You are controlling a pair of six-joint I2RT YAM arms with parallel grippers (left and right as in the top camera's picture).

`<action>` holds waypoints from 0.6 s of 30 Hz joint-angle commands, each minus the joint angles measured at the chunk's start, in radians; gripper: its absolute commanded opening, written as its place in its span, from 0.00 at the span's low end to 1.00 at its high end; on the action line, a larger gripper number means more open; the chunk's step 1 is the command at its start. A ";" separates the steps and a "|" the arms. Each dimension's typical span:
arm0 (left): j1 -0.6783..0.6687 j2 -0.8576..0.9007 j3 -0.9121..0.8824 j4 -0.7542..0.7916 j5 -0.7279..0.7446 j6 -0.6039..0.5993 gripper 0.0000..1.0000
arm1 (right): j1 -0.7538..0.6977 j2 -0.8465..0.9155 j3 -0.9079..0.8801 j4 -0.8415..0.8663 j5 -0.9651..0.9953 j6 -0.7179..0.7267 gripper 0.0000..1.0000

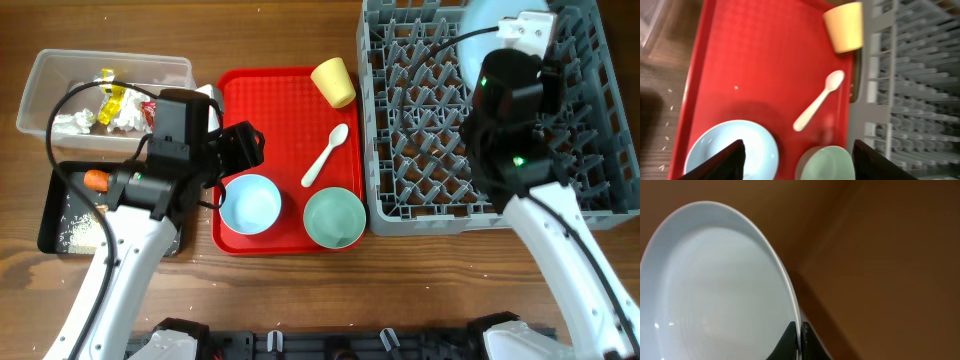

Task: Sort waste into correct bins and load items into the dishwasher rack
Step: 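Insert the plate upright into the dish rack with right gripper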

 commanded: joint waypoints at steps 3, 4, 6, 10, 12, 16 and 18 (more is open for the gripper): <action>0.007 0.060 -0.001 -0.013 -0.102 0.005 0.64 | -0.094 0.151 0.011 0.025 0.112 -0.213 0.04; 0.007 0.063 -0.001 -0.010 -0.103 0.005 0.64 | -0.095 0.177 0.011 0.025 0.112 -0.216 0.04; 0.007 0.064 -0.001 -0.010 -0.104 0.005 0.64 | -0.095 0.216 0.011 0.026 0.089 -0.241 0.04; 0.007 0.064 -0.001 -0.010 -0.137 0.006 0.64 | -0.090 0.277 0.010 0.007 0.062 -0.235 0.04; 0.007 0.064 -0.001 -0.010 -0.137 0.005 0.64 | -0.082 0.293 0.010 -0.022 0.008 -0.217 0.04; 0.007 0.064 -0.001 -0.008 -0.137 0.005 0.65 | -0.046 0.294 0.010 -0.076 -0.084 -0.141 0.04; 0.007 0.064 -0.001 -0.008 -0.137 0.005 0.66 | -0.039 0.295 0.010 -0.080 -0.084 -0.108 0.08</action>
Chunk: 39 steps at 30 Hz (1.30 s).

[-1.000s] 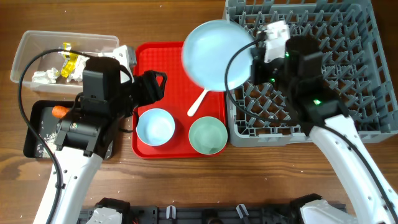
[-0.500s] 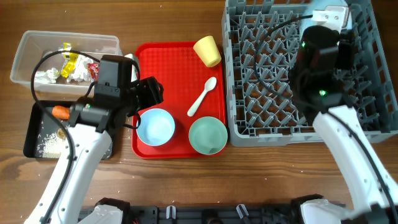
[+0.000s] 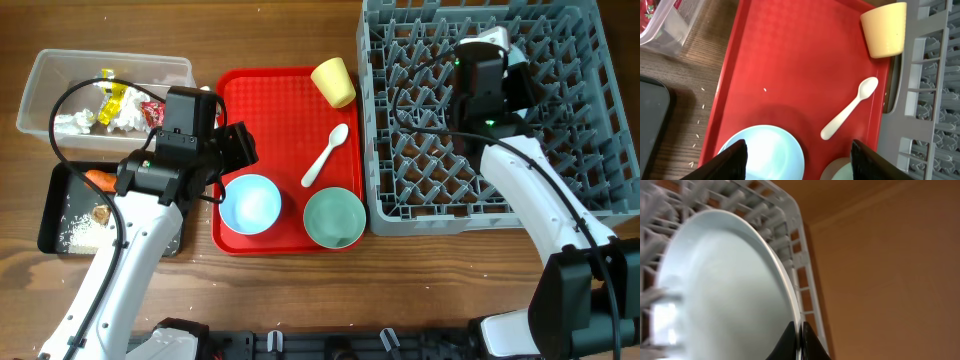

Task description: Sort waste into correct bins and load items into the dishwasher rack

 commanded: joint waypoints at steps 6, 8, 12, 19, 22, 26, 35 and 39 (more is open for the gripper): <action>0.007 0.004 -0.001 0.003 -0.018 0.005 0.73 | 0.016 0.010 0.010 -0.021 -0.073 0.080 0.52; 0.007 0.004 -0.001 0.006 -0.018 0.005 0.73 | 0.016 0.010 0.010 -0.021 -0.075 0.103 0.66; 0.007 0.004 -0.001 0.010 -0.017 0.005 0.73 | 0.016 0.000 0.011 -0.030 -0.142 0.137 0.78; 0.007 0.004 -0.001 0.011 -0.018 0.005 0.73 | 0.016 -0.118 0.062 -0.115 -0.354 0.209 0.83; 0.008 0.004 -0.001 0.023 -0.018 0.005 0.73 | 0.016 -0.201 0.114 -0.223 -0.573 0.269 0.79; 0.007 0.012 -0.001 0.114 -0.009 0.004 0.66 | 0.016 -0.290 0.120 -0.270 -0.875 0.516 0.76; 0.007 0.277 -0.001 0.610 0.236 0.106 0.72 | 0.016 -0.236 0.119 -0.471 -1.145 0.610 0.81; 0.007 0.529 -0.001 1.065 0.269 0.106 0.69 | 0.016 -0.228 0.111 -0.522 -1.145 0.629 0.82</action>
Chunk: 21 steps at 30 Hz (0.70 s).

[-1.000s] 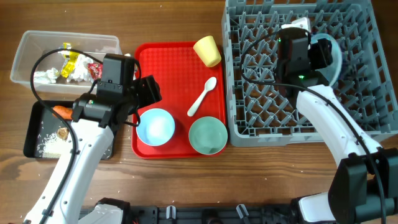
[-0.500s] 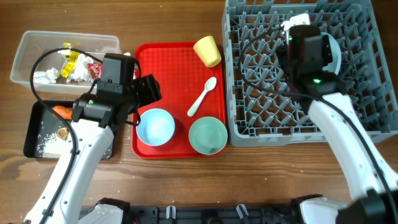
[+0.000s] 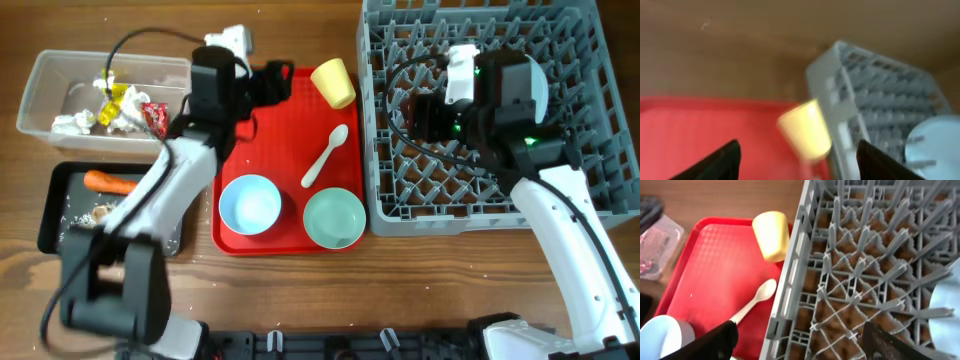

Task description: Sort waste into correct bins and load items into the dishwasher rack

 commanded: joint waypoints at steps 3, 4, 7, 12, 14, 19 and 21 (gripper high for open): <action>0.000 0.240 0.000 0.340 0.053 0.026 0.59 | 0.003 0.008 -0.013 -0.013 -0.030 0.027 0.82; -0.002 0.271 0.000 0.393 0.052 0.026 0.57 | 0.003 0.008 -0.016 -0.014 -0.030 0.027 0.82; -0.002 0.357 0.000 0.509 0.052 0.025 0.47 | 0.003 0.011 -0.024 -0.016 -0.030 0.027 0.82; -0.012 0.432 0.027 0.518 0.079 0.027 0.44 | 0.003 0.015 -0.024 -0.017 -0.030 0.028 0.83; -0.020 0.436 0.027 0.518 0.079 0.034 0.44 | 0.003 0.015 -0.024 -0.016 -0.030 0.028 0.83; -0.038 0.438 0.034 0.518 0.034 0.064 0.37 | 0.003 0.015 -0.024 -0.017 -0.030 0.035 0.84; -0.040 0.449 0.057 0.518 0.033 0.064 0.33 | 0.003 0.015 -0.024 -0.017 -0.030 0.035 0.85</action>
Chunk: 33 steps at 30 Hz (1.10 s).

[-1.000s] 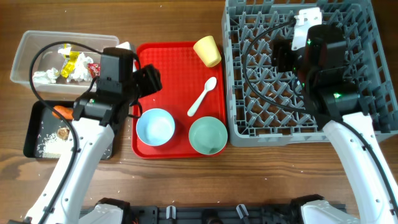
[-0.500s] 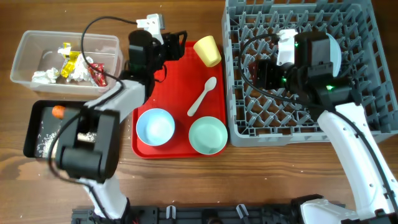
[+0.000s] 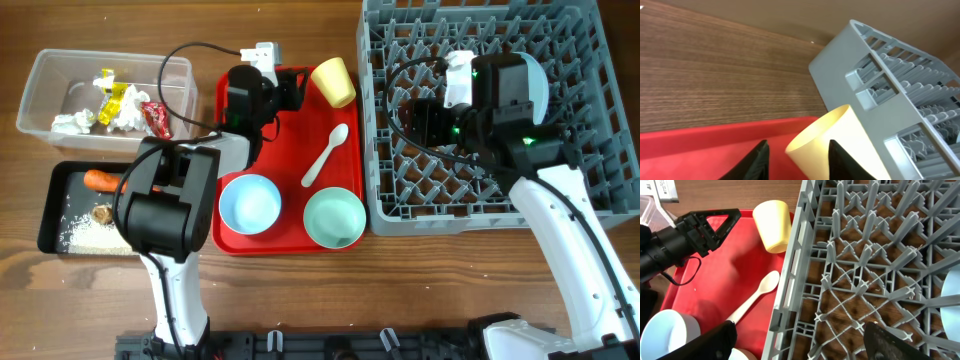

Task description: Sort waste into correct bins and load items into the dishwasher rack

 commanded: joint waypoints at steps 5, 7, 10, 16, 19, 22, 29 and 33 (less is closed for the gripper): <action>-0.005 0.081 0.130 0.005 -0.023 0.030 0.32 | 0.003 0.013 -0.010 0.001 -0.014 0.011 0.86; -0.005 0.093 0.159 0.005 -0.030 0.030 0.31 | 0.003 0.013 -0.010 0.002 -0.014 0.011 0.87; -0.006 0.113 0.189 -0.003 -0.029 0.030 0.32 | 0.003 0.013 -0.010 0.002 -0.013 0.010 0.87; -0.005 0.137 0.200 -0.018 -0.029 0.031 0.32 | 0.003 0.013 -0.010 0.002 -0.013 0.010 0.87; -0.006 0.137 0.200 -0.062 -0.029 0.030 0.32 | 0.003 0.013 -0.010 0.002 -0.013 0.010 0.88; -0.005 0.137 0.200 -0.071 -0.005 0.030 0.33 | 0.003 0.013 -0.010 0.002 -0.010 0.008 0.93; -0.006 0.137 0.200 -0.089 0.074 0.029 0.33 | 0.003 0.013 -0.010 0.002 -0.009 0.008 0.96; -0.002 0.134 0.200 -0.162 0.077 0.030 0.31 | 0.003 0.013 -0.010 0.000 -0.009 0.008 0.96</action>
